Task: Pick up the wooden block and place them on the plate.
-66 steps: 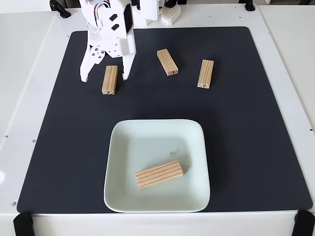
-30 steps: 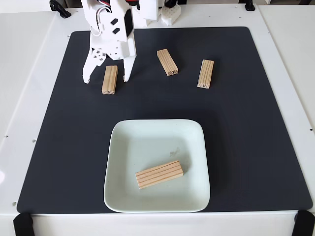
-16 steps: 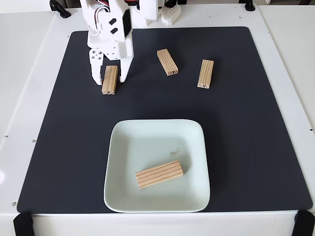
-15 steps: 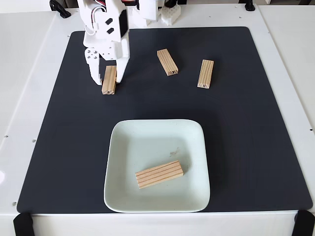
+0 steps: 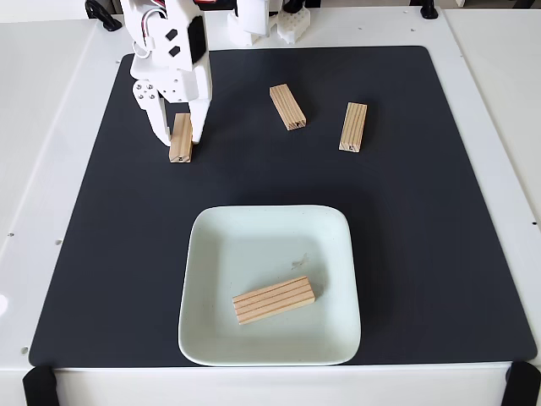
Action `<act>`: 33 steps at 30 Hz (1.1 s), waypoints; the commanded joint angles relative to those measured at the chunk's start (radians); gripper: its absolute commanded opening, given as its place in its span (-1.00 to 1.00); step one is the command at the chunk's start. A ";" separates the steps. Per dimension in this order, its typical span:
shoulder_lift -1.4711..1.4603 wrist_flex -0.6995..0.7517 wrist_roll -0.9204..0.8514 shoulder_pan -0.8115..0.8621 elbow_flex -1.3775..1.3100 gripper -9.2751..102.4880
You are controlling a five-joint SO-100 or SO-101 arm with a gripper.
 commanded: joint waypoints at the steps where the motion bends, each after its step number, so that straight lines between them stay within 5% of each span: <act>1: 0.021 0.006 -0.012 -0.009 0.006 -0.84; 18: 0.701 0.006 -0.153 -0.137 -0.012 -0.84; 24: 0.807 -0.008 -0.368 -0.247 -0.121 -0.84; 33: 0.683 -0.118 -0.945 -0.276 -0.284 -0.84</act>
